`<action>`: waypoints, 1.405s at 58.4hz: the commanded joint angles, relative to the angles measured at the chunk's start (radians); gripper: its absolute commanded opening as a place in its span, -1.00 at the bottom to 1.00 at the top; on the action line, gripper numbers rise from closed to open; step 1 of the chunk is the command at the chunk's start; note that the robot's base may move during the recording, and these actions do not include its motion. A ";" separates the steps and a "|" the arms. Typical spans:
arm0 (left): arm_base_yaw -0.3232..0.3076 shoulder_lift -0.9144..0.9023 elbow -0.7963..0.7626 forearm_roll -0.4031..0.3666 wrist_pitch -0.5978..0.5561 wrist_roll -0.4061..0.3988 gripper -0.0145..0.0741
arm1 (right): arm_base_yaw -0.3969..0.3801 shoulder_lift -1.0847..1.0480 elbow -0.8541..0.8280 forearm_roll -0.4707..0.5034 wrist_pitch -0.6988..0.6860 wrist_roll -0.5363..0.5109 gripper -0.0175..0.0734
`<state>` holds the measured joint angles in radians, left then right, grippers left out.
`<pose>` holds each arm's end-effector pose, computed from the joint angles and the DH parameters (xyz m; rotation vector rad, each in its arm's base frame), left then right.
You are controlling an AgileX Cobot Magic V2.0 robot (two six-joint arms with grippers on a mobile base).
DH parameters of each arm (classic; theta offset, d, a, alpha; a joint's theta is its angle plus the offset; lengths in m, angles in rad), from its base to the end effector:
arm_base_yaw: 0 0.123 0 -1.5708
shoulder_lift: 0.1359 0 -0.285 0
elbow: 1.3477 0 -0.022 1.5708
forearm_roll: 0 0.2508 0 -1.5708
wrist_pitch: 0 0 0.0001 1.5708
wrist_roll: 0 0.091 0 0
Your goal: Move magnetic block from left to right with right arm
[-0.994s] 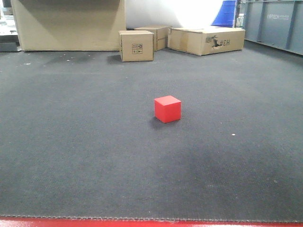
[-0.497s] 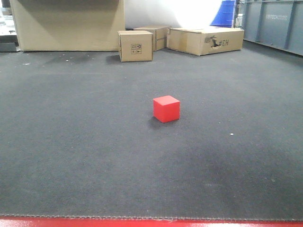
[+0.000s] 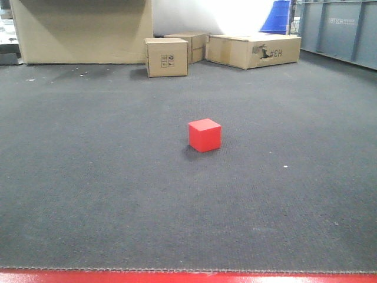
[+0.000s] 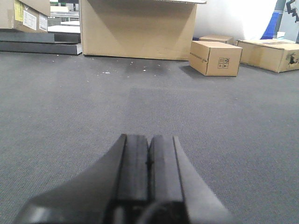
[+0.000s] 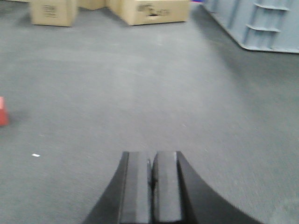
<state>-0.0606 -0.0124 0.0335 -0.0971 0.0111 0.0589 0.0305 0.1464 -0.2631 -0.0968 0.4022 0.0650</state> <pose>0.0567 -0.0036 0.2015 0.0178 1.5162 -0.0799 0.0567 -0.0017 0.2569 -0.0208 1.7672 -0.0288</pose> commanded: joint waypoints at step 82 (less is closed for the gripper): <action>0.001 -0.009 0.007 -0.005 -0.091 -0.007 -0.96 | -0.111 -0.178 0.293 0.083 -0.382 -0.008 -0.46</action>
<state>-0.0606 -0.0124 0.0335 -0.0971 0.0111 0.0589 -0.0736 -0.0096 0.0306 -0.0125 0.1144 0.0650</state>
